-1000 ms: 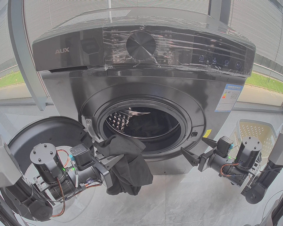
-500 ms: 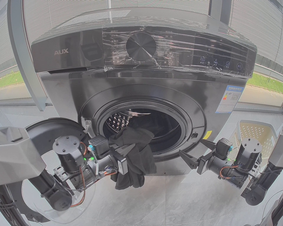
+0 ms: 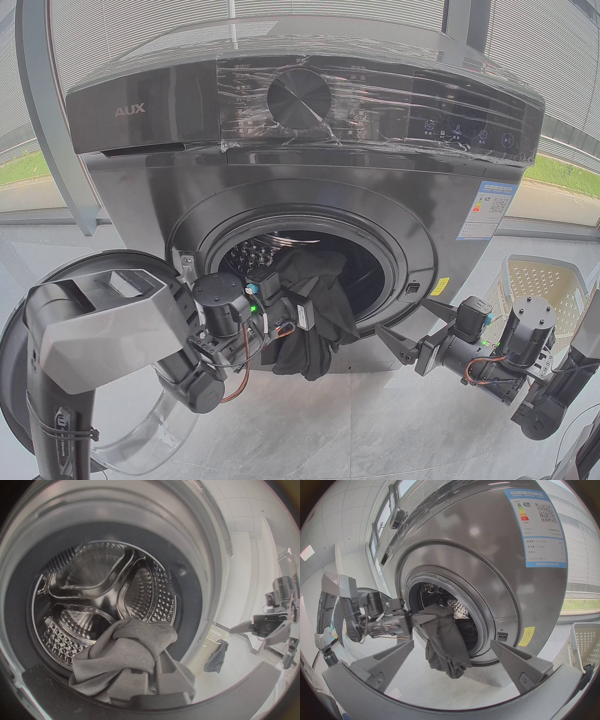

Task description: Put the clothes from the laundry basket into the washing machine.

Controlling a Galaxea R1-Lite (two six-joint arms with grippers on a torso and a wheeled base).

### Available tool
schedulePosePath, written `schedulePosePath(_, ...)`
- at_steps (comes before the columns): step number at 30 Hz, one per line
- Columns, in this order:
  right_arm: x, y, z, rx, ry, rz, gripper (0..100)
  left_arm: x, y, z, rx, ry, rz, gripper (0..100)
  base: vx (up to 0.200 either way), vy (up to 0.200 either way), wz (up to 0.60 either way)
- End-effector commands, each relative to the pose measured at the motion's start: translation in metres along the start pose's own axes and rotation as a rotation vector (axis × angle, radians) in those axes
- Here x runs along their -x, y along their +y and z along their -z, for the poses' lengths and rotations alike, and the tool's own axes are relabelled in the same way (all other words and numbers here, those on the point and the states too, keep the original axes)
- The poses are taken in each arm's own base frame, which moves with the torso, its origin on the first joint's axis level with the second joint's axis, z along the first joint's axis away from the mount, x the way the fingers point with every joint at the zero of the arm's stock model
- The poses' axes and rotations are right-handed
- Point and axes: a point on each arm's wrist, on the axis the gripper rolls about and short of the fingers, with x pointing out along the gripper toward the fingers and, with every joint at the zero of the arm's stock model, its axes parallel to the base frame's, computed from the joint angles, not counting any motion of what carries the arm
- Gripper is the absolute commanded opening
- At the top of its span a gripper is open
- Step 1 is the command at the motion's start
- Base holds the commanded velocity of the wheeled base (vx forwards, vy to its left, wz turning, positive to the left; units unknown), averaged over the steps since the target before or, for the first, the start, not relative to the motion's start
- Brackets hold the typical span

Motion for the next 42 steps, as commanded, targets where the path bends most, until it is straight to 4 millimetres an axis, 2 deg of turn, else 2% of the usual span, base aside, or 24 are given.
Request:
schedulePosePath(1, 0.000, 0.004, 0.001, 0.000, 0.002, -0.014, 100, -0.033, 0.007, 0.034, 0.007, 0.003, -0.030, 0, 0.000, 0.000, 0.00)
schedulePosePath(3, 0.000, 0.005, 0.001, 0.001, 0.004, -0.016, 100, -0.043, 0.009, 0.032, 0.007, -0.017, -0.035, 0, 0.000, 0.000, 0.00)
schedulePosePath(10, -0.001, 0.005, 0.002, 0.001, 0.007, -0.017, 100, -0.060, 0.018, 0.021, 0.007, -0.021, -0.068, 0, 0.000, 0.000, 0.00)
schedulePosePath(12, -0.001, 0.006, 0.002, 0.001, 0.009, -0.020, 100, -0.069, 0.031, 0.015, 0.007, -0.036, -0.093, 0, 0.000, 0.000, 0.00)
schedulePosePath(15, -0.001, 0.009, 0.004, 0.001, 0.014, -0.032, 100, -0.080, 0.037, 0.008, 0.007, -0.048, -0.109, 0, 0.000, 0.000, 0.00)
schedulePosePath(19, -0.001, 0.009, 0.004, 0.002, 0.013, -0.030, 100, -0.092, 0.038, 0.001, 0.010, -0.043, -0.114, 0, 0.000, 0.000, 0.00)
schedulePosePath(29, -0.002, 0.008, 0.006, 0.001, 0.023, -0.028, 100, -0.127, 0.057, 0.011, 0.016, -0.081, -0.185, 0, 0.000, 0.000, 0.00)
schedulePosePath(41, -0.002, 0.007, 0.006, 0.001, 0.022, -0.025, 100, -0.130, 0.058, 0.013, 0.016, -0.083, -0.188, 0, 0.000, 0.000, 0.00)
schedulePosePath(42, -0.002, 0.007, 0.006, 0.001, 0.022, -0.025, 100, -0.130, 0.058, 0.013, 0.016, -0.084, -0.186, 100, 0.000, 0.000, 0.00)
